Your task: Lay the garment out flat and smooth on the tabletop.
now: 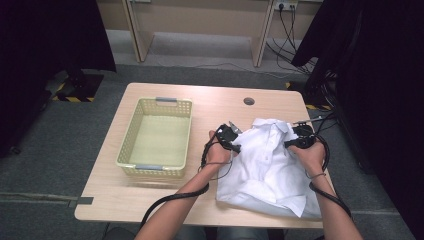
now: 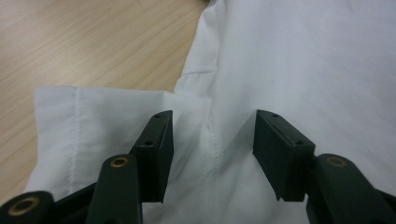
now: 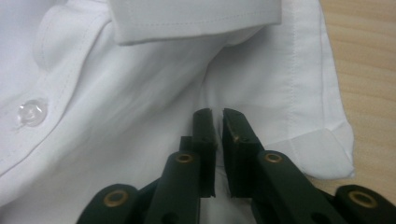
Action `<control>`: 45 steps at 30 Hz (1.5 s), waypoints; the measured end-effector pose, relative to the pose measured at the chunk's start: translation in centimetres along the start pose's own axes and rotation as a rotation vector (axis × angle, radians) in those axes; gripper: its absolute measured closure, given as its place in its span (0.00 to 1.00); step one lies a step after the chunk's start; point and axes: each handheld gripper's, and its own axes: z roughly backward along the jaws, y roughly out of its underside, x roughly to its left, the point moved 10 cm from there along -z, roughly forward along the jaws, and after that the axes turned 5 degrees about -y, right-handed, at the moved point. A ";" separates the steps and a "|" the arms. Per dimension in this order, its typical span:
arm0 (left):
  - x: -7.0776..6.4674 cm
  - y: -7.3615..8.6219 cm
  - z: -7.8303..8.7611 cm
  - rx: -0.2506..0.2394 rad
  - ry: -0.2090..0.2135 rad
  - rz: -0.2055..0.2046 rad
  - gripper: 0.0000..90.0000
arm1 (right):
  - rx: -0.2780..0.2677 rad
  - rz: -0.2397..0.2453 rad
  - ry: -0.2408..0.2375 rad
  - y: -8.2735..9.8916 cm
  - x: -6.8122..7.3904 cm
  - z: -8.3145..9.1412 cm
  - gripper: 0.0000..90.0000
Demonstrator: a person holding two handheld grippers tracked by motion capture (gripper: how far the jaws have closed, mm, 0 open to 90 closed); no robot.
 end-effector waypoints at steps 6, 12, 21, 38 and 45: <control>0.0 0.0 0.0 0.001 0.003 0.011 0.54 | -0.006 -0.039 0.002 0.3 -0.8 0.4 0.99; 0.0 0.1 0.0 -0.003 -0.007 0.011 0.54 | -0.014 -0.064 0.039 1.1 -2.2 1.4 0.99; -0.2 0.1 0.1 -0.008 -0.029 0.012 0.54 | 0.058 -0.086 0.133 2.9 -3.8 3.1 0.99; -0.7 0.6 0.7 -0.015 -0.021 -0.008 0.54 | -0.040 -0.051 0.136 0.2 -4.4 2.9 0.69; -0.8 0.6 0.7 -0.017 -0.020 -0.011 0.54 | -0.042 -0.051 0.154 0.0 -5.1 1.0 0.58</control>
